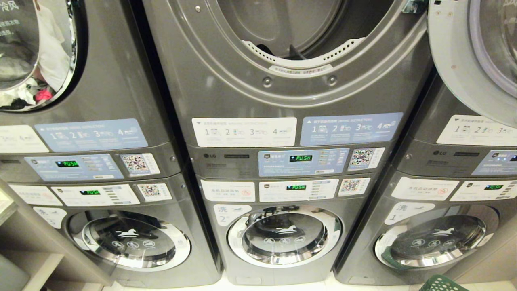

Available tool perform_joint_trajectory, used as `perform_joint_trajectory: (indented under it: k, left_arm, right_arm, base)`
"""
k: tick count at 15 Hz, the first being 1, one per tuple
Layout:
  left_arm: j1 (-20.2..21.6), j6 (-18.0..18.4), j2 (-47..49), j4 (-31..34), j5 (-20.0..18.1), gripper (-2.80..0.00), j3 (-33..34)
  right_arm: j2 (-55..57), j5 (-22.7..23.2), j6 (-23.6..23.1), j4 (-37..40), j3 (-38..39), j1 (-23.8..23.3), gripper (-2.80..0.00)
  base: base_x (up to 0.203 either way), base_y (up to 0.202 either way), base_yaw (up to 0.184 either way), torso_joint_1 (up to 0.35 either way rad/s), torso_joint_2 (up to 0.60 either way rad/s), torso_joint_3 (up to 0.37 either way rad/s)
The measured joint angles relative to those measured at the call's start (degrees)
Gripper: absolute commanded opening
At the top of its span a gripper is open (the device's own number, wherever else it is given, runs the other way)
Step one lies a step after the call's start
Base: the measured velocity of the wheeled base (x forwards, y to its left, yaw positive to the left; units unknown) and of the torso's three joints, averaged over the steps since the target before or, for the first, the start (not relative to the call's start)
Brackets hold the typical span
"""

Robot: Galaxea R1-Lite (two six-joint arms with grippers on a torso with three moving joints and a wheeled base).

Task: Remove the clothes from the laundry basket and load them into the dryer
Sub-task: Close the dryer

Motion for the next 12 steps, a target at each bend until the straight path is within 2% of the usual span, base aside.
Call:
perform_joint_trajectory:
  k: [7, 9, 12]
  left_arm:
    - [0.0, 0.0, 0.0, 0.1, 0.0, -2.8, 0.0]
    - [0.0, 0.0, 0.0, 0.1, 0.0, -2.8, 0.0]
    - [0.0, 0.0, 0.0, 0.1, 0.0, -2.8, 0.0]
  right_arm:
    - [0.0, 0.0, -0.1, 0.0, 0.0, 0.1, -2.8]
    - [0.0, 0.0, 0.0, 0.0, 0.0, 0.0, -2.8]
    - [0.0, 0.0, 0.0, 0.0, 0.0, 0.0, -2.8]
  base:
    - [0.0, 0.0, 0.0, 0.0, 0.0, 0.0]
    - [0.004, -0.091, 0.011, -0.011, 0.0, 0.005]
    - [0.0, -0.192, 0.0, 0.006, 0.01, 0.005]
